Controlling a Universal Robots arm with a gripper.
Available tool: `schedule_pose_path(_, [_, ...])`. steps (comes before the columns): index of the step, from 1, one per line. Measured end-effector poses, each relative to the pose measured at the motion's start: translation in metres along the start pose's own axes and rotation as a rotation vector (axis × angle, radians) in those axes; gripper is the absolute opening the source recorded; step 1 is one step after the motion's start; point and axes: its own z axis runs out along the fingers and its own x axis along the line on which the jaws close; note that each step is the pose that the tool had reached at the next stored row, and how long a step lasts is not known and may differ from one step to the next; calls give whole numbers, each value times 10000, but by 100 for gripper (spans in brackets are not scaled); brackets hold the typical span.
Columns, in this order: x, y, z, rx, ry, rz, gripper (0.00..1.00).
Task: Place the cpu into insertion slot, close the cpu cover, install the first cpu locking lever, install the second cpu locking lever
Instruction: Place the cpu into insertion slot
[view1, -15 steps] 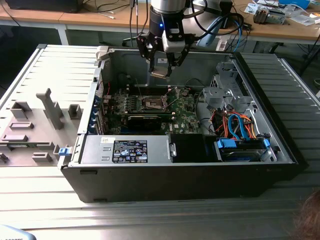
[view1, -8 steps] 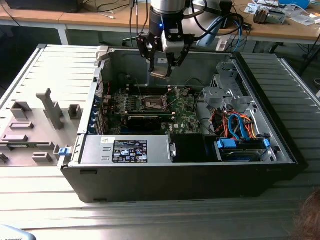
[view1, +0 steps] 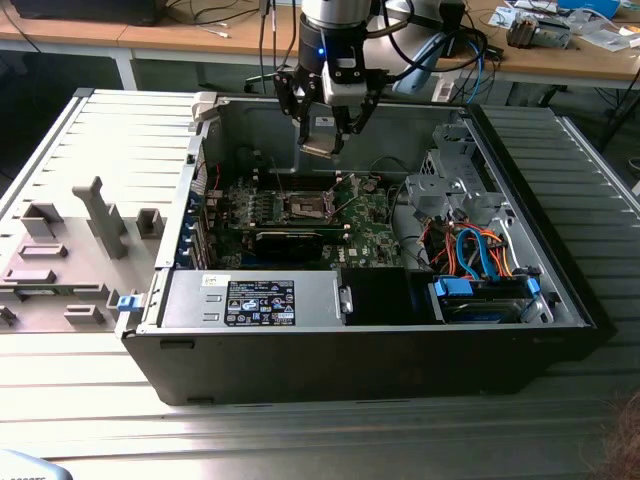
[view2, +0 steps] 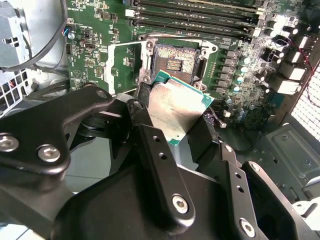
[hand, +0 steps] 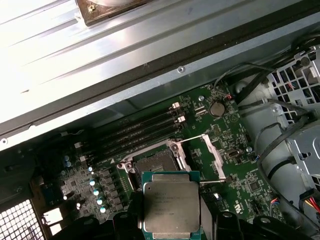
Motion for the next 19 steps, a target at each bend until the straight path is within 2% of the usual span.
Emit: schedule_pose_path(19, [0, 0, 9, -6, -11, 333, 55])
